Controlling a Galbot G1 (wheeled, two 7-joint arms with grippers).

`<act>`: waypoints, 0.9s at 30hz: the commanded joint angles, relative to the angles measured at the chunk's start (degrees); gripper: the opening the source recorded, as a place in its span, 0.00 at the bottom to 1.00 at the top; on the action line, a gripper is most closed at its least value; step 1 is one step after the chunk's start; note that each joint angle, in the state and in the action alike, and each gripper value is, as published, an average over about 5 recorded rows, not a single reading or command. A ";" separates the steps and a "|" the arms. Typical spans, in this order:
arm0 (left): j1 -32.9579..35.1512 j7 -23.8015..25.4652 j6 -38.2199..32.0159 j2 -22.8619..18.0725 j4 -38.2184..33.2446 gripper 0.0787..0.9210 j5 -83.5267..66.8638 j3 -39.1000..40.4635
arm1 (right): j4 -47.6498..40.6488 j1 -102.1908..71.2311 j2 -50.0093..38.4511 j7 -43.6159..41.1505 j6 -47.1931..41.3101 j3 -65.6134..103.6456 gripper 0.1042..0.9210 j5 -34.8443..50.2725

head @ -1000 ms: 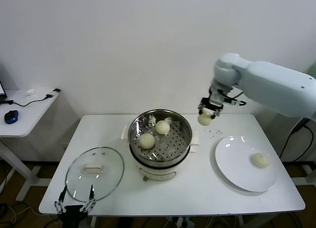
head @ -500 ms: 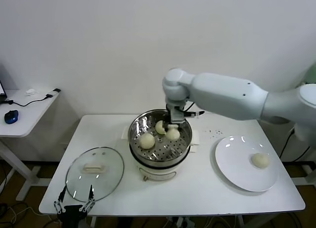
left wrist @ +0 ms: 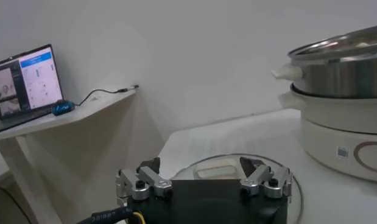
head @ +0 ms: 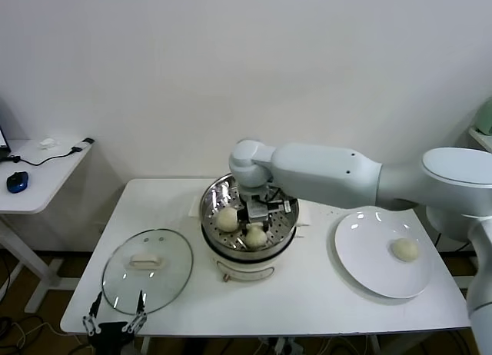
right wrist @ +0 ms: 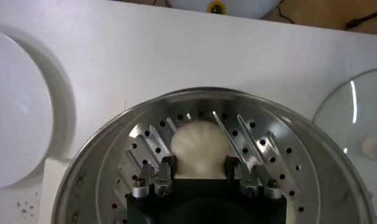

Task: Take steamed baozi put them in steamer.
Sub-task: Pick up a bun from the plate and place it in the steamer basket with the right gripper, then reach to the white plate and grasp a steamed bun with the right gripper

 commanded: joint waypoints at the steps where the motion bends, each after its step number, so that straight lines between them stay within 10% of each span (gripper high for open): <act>1: -0.03 0.02 -0.11 0.78 0.11 0.88 -0.01 0.04 | 0.58 -1.15 0.86 -0.04 -0.83 -0.55 0.56 0.54; 11: -0.34 -0.04 -0.02 0.63 0.22 0.88 0.16 0.29 | 0.34 -0.34 -0.14 -0.42 -0.09 1.59 0.86 -1.23; 18: -0.33 -0.07 -0.18 0.54 0.17 0.88 0.19 0.33 | -2.54 4.30 -2.29 0.05 1.42 2.85 0.88 0.64; 27: -0.48 -0.04 -0.29 0.77 0.17 0.88 0.09 0.79 | -4.52 21.41 -15.19 21.05 -19.92 -13.09 0.88 27.89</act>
